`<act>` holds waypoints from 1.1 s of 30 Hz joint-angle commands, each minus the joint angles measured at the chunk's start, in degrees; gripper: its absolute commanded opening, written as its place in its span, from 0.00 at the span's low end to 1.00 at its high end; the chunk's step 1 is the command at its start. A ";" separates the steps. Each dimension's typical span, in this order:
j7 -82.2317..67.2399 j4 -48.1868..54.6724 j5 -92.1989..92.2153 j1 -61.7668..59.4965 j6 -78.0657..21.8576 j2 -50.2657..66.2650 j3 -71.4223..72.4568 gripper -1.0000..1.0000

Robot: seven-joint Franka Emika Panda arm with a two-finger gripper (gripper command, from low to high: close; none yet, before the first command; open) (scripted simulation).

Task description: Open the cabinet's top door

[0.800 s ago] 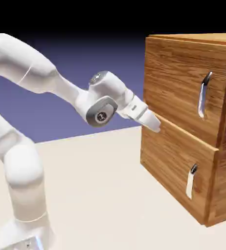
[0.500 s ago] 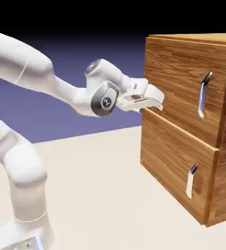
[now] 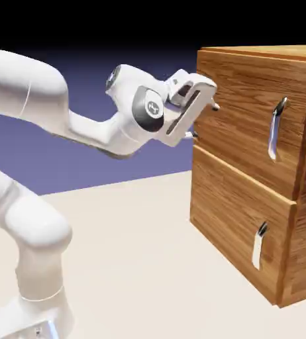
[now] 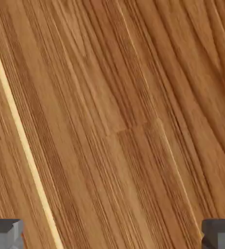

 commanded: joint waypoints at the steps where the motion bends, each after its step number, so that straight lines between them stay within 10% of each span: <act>1: -0.91 0.47 -2.50 0.86 -0.10 -0.34 -0.98 1.00; 33: -30.07 15.37 -82.25 28.46 -3.34 -11.35 -32.41 1.00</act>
